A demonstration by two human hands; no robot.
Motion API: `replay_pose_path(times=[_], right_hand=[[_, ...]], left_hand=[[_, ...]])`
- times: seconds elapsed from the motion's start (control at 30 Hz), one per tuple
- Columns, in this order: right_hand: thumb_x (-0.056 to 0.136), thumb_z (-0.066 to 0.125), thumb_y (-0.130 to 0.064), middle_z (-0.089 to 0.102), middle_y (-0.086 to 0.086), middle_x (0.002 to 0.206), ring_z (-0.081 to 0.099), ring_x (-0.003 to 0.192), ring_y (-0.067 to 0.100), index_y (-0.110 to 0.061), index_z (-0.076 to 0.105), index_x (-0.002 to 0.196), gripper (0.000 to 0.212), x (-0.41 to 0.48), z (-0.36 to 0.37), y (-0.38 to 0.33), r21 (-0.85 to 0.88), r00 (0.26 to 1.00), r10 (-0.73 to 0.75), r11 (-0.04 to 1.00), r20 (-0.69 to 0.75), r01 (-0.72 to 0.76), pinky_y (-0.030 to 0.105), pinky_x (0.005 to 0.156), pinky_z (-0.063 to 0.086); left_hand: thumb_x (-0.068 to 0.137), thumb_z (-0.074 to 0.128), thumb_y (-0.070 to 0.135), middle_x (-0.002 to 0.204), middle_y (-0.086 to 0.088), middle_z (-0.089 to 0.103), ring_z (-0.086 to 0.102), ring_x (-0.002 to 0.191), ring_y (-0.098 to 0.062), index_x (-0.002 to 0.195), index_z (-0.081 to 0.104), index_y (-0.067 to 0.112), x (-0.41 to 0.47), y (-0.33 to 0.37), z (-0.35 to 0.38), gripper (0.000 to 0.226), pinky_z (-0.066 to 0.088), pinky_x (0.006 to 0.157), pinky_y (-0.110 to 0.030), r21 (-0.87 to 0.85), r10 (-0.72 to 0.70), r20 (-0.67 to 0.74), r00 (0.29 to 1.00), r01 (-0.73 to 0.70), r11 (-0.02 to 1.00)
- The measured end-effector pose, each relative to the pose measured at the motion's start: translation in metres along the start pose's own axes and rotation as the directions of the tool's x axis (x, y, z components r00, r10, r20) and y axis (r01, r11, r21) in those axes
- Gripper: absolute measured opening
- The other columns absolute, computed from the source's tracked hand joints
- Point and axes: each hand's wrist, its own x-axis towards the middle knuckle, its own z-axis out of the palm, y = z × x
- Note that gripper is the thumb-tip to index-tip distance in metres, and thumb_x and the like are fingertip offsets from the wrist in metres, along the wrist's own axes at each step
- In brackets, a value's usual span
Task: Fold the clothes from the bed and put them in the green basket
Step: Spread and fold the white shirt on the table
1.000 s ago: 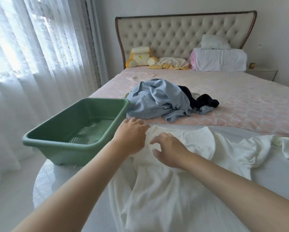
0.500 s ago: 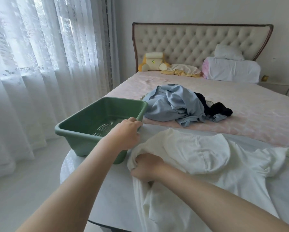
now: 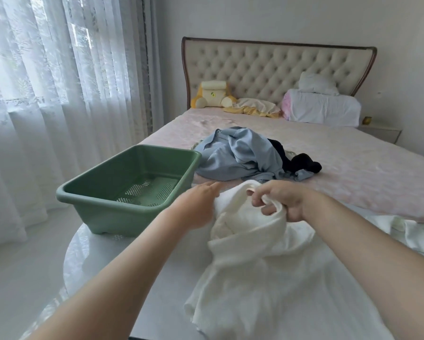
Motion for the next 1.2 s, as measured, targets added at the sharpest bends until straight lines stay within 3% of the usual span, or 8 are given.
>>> replay_pose_path(times=[0.17, 0.33, 0.43, 0.63, 0.73, 0.9, 1.07, 1.2], right_hand=[[0.079, 0.048, -0.008, 0.05, 0.009, 0.081, 0.043, 0.057, 0.02, -0.013, 0.05, 0.087, 0.009, 0.001, -0.049, 0.047, -0.351, 0.898, -0.004, 0.921, -0.441, -0.168, 0.019, 0.044, 0.033], [0.086, 0.05, -0.01, 0.06, 0.004, 0.082, 0.051, 0.071, 0.022, -0.005, 0.064, 0.086, 0.015, 0.012, -0.076, 0.1, -0.601, 0.839, -0.103, 0.744, -0.534, -0.291, 0.028, 0.055, 0.034], [0.094, 0.056, -0.022, 0.045, -0.002, 0.064, 0.043, 0.059, 0.018, -0.018, 0.046, 0.064, 0.031, 0.012, -0.085, 0.111, -0.652, 0.801, -0.149, 0.675, -0.58, -0.347, 0.029, 0.05, 0.028], [0.102, 0.055, -0.022, 0.071, 0.015, 0.093, 0.064, 0.077, 0.027, -0.011, 0.071, 0.103, 0.019, 0.011, -0.1, 0.103, -0.011, 0.856, 0.026, 0.999, -0.516, -0.037, 0.038, 0.068, 0.054], [0.104, 0.047, -0.023, 0.065, 0.012, 0.099, 0.055, 0.076, 0.023, -0.022, 0.067, 0.115, 0.023, 0.011, -0.106, 0.106, -0.256, 0.89, -0.059, 0.964, -0.452, -0.066, 0.032, 0.067, 0.045], [0.089, 0.038, -0.001, 0.057, 0.0, 0.103, 0.055, 0.08, 0.016, -0.024, 0.061, 0.123, 0.047, 0.012, -0.105, 0.098, -0.511, 0.95, 0.036, 0.837, -0.309, -0.198, 0.026, 0.065, 0.045], [0.073, 0.042, -0.003, 0.048, -0.001, 0.071, 0.038, 0.063, 0.016, -0.017, 0.047, 0.064, 0.018, 0.012, -0.089, 0.09, -0.68, 0.955, 0.045, 0.692, -0.294, -0.242, 0.029, 0.054, 0.032], [0.064, 0.045, -0.036, 0.032, -0.001, 0.065, 0.026, 0.06, 0.017, -0.02, 0.029, 0.06, 0.023, 0.024, -0.089, 0.092, -0.622, 0.94, -0.022, 0.755, -0.341, -0.208, 0.036, 0.057, 0.024]], left_hand=[[0.094, 0.046, 0.012, 0.134, 0.003, 0.055, 0.051, 0.123, -0.021, 0.136, 0.052, 0.025, 0.012, 0.01, 0.046, 0.045, 0.044, 0.1, -0.035, 0.046, -0.043, 0.23, 0.972, 0.033, 0.998], [0.096, 0.05, 0.019, 0.13, -0.005, 0.051, 0.053, 0.118, -0.027, 0.137, 0.052, 0.02, 0.023, 0.016, 0.088, 0.042, 0.046, 0.094, -0.036, 0.039, -0.052, 0.297, 0.954, 0.042, 0.998], [0.093, 0.053, 0.015, 0.122, -0.008, 0.054, 0.055, 0.111, -0.029, 0.129, 0.059, 0.017, 0.03, 0.019, 0.099, 0.037, 0.046, 0.084, -0.033, 0.054, -0.034, 0.24, 0.97, 0.022, 0.998], [0.074, 0.043, -0.006, 0.098, 0.004, 0.053, 0.052, 0.094, -0.021, 0.105, 0.058, 0.025, 0.038, 0.011, 0.09, 0.046, 0.048, 0.064, -0.039, 0.109, 0.129, -0.081, 0.988, -0.12, 0.987], [0.07, 0.039, -0.007, 0.094, 0.013, 0.049, 0.045, 0.096, -0.014, 0.101, 0.052, 0.034, 0.036, 0.002, 0.082, 0.053, 0.048, 0.068, -0.038, 0.055, 0.164, 0.0, 0.987, -0.163, 0.985], [0.076, 0.044, 0.011, 0.094, 0.014, 0.058, 0.055, 0.089, -0.013, 0.086, 0.06, 0.04, 0.03, -0.002, 0.081, 0.034, 0.048, 0.072, -0.025, 0.002, -0.02, 0.475, 0.88, 0.022, 1.0], [0.09, 0.046, 0.012, 0.107, 0.014, 0.061, 0.061, 0.1, -0.015, 0.094, 0.073, 0.027, 0.051, 0.006, 0.082, 0.032, 0.05, 0.082, -0.031, -0.017, -0.056, 0.263, 0.963, 0.063, 0.998], [0.1, 0.047, 0.023, 0.14, 0.014, 0.05, 0.054, 0.122, -0.017, 0.135, 0.057, 0.035, 0.068, -0.006, 0.097, 0.037, 0.045, 0.091, -0.032, 0.115, -0.042, 0.282, 0.958, 0.01, 0.993]])
